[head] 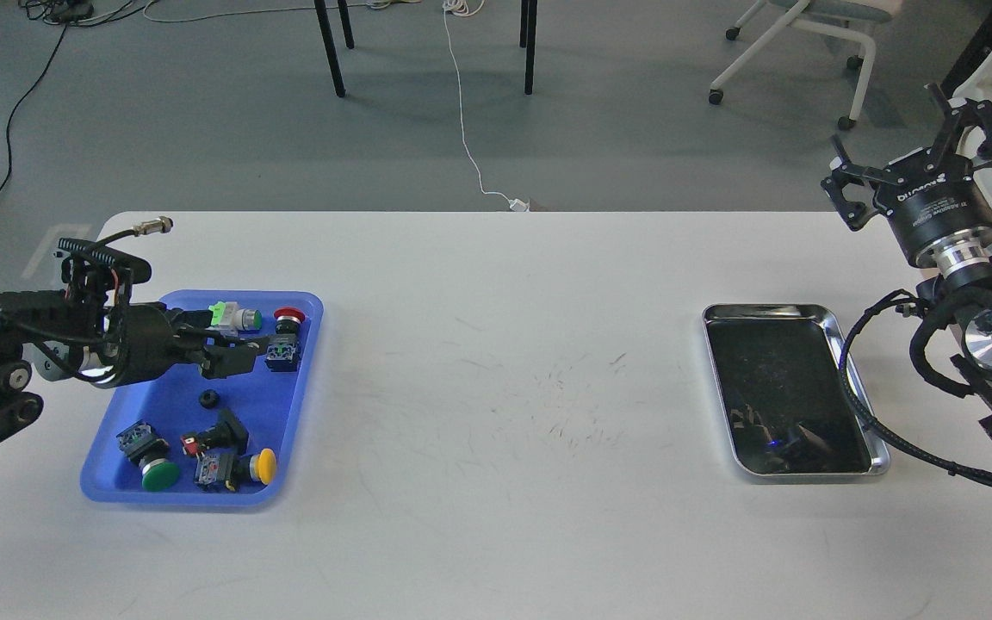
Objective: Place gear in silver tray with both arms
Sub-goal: 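Lower the left gripper into the blue tray toward a black gear, then close the left gripper on the small black gear in the blue tray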
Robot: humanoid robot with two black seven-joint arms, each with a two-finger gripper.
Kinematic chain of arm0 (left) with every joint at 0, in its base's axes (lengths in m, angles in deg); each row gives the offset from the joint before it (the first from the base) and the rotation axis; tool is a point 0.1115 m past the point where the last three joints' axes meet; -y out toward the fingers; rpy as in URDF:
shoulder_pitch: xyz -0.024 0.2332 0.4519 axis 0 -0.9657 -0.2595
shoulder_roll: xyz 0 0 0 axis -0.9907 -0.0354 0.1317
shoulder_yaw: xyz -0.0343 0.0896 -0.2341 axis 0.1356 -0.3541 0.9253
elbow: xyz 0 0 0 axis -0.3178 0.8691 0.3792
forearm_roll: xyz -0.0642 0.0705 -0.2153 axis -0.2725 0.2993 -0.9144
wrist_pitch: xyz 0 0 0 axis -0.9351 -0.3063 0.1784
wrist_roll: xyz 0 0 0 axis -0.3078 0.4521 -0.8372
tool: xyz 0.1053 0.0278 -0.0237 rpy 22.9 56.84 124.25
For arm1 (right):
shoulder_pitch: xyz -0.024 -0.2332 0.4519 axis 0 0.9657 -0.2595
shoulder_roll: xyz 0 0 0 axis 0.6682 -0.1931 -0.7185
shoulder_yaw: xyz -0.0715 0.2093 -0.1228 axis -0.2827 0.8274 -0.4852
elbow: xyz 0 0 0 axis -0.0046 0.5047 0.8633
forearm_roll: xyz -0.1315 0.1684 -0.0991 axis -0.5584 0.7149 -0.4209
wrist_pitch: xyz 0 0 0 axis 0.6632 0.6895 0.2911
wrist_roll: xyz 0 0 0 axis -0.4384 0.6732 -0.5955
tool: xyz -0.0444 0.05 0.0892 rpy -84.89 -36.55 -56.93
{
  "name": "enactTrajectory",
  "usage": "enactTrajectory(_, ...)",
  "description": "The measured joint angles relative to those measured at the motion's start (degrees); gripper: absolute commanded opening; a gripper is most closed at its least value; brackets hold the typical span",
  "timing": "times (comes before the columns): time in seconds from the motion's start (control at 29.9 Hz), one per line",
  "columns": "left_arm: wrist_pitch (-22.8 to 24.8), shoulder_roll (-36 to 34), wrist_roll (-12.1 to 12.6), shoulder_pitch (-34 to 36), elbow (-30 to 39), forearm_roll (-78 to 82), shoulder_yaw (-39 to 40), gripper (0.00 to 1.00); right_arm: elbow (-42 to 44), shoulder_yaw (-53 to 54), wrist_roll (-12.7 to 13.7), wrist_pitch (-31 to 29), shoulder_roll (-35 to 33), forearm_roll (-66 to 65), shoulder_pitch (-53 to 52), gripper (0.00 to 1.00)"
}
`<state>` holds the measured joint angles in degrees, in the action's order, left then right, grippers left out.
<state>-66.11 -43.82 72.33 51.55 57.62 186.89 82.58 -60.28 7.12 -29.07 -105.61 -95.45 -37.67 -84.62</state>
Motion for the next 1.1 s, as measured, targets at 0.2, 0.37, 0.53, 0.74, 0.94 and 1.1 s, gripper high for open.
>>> enactTrajectory(0.2, -3.5, 2.15, 0.04, 0.04, -5.59, 2.17, -2.78, 0.77, -0.29, 0.07, -0.07, 0.0, 0.0, 0.0, 0.08, 0.99)
enactTrajectory(0.37, -3.74, 2.42, -0.09, 0.04, -6.74, 2.23, -3.32, 0.72, -0.31, 0.07, -0.08, 0.0, 0.0, 0.0, 0.15, 0.99)
enactTrajectory(0.53, -3.87, 3.24, -0.09, 0.01, -8.06, 2.19, -4.24, 0.72, -0.32, 0.14, -0.08, 0.0, 0.02, 0.0, 0.15, 0.99)
enactTrajectory(0.74, -4.09, 4.61, -0.11, -0.05, -11.11, 2.13, -4.54, 0.69, -0.32, 0.16, -0.08, 0.0, 0.09, 0.0, 0.16, 0.99)
enactTrajectory(0.94, -5.3, 6.0, -0.13, -0.2, -13.86, 2.29, -4.93, 0.6, -0.32, 0.16, -0.1, 0.0, 0.09, 0.0, 0.34, 0.99)
enactTrajectory(1.1, -5.84, 6.92, -0.59, -0.19, -15.09, 2.06, -6.7, 0.57, -0.32, 0.16, -0.11, 0.0, 0.09, 0.0, 0.41, 0.99)
